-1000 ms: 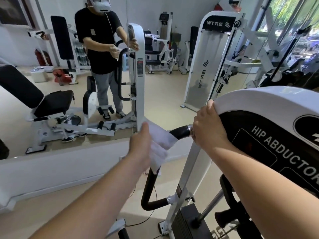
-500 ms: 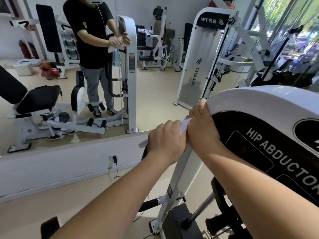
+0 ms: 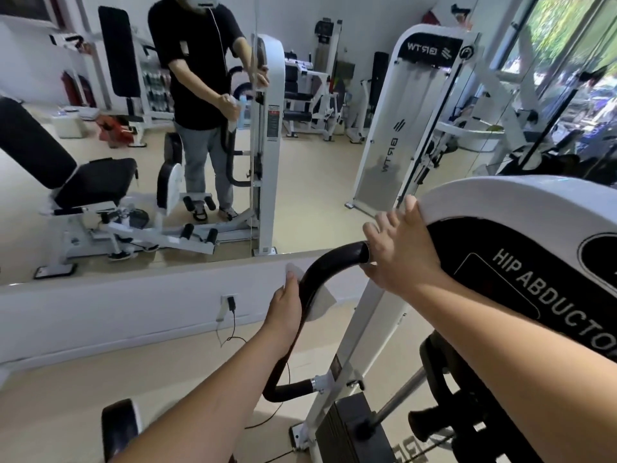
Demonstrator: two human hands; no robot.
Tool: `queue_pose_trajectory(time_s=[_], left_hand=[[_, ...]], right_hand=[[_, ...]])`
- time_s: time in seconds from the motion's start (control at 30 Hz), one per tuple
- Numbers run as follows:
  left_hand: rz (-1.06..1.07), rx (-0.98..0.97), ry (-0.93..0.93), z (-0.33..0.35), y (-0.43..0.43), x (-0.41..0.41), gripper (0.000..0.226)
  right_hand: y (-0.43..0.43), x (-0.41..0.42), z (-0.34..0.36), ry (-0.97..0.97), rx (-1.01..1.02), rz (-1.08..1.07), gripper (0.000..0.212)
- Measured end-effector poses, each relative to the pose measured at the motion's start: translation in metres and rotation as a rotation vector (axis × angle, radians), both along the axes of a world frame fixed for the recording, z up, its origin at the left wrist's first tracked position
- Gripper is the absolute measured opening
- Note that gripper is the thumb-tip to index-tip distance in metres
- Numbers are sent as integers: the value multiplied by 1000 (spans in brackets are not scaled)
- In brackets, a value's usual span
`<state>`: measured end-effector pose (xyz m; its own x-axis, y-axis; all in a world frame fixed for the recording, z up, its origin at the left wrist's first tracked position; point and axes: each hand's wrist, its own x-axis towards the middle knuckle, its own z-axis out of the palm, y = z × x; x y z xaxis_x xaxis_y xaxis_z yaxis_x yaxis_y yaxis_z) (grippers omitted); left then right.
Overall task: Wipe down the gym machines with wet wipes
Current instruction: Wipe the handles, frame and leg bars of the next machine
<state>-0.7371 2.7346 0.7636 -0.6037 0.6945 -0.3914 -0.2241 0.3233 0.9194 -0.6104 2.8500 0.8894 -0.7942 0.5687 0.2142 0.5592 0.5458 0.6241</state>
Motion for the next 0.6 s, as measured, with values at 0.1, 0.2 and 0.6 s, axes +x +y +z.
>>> queue_pose_trajectory(time_s=[0.1, 0.2, 0.6], left_hand=[[-31, 33, 96, 28, 4, -1, 73], [-81, 172, 165, 51, 5, 5, 64], [82, -60, -197, -104, 0, -13, 63]], right_hand=[[-23, -11, -22, 140, -331, 148, 67], [-29, -28, -22, 71, -248, 205, 49], [-2, -57, -44, 109, -201, 297, 48]])
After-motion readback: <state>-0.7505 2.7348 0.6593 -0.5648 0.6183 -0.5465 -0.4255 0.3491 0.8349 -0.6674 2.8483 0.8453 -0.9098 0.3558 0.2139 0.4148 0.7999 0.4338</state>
